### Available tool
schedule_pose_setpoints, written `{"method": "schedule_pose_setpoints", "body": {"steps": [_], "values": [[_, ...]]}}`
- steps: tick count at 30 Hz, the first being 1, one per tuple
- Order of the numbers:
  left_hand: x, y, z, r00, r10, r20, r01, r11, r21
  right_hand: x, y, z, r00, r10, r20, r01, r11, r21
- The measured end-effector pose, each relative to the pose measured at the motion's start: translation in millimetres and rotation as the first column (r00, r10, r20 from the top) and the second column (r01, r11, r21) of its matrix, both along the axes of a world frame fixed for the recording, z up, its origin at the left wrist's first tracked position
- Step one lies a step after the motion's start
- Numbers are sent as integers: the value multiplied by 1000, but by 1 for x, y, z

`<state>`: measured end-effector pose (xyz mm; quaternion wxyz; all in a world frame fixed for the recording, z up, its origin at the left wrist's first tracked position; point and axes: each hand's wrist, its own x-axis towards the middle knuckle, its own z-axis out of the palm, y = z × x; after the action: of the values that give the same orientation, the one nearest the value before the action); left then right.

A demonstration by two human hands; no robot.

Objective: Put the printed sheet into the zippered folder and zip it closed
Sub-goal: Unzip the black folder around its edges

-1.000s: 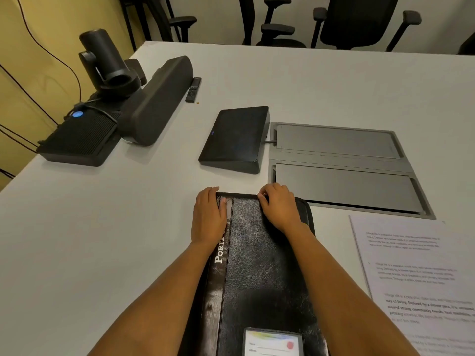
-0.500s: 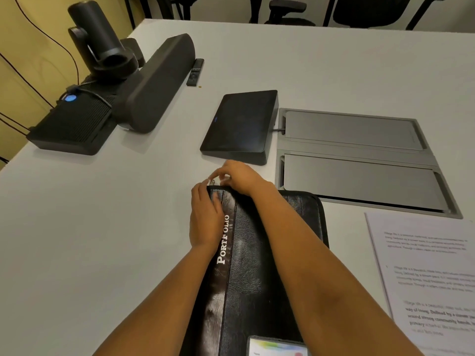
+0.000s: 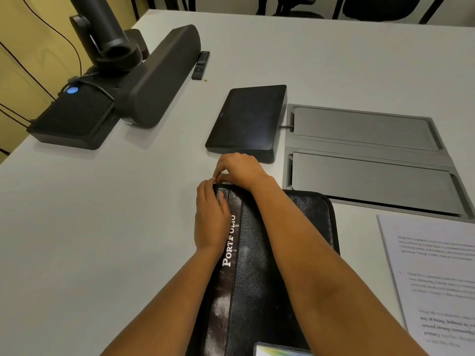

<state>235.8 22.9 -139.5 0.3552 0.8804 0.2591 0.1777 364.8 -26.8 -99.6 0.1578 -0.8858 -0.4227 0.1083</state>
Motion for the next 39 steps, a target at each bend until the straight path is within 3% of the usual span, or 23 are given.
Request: {"method": "schedule_pose_setpoints", "body": {"steps": [6, 10, 22, 31, 39], "values": [[3, -1, -4, 998, -43, -48, 47, 996, 75, 2, -12, 2, 998, 10, 66, -9, 1000, -21], [2, -1, -5, 988, -53, -142, 82, 974, 212, 3, -24, 3, 998, 16, 54, -16, 1000, -10], [3, -4, -2, 990, -52, -135, 81, 971, 226, -3, -45, -16, 996, -77, -36, 81, 990, 114], [7, -5, -2, 991, -29, -129, 53, 982, 183, -4, -34, -10, 998, -22, -63, 28, 994, 101], [5, -6, 3, 988, -17, -156, 58, 964, 261, -6, -47, -14, 995, -36, -93, 51, 986, 159]]}}
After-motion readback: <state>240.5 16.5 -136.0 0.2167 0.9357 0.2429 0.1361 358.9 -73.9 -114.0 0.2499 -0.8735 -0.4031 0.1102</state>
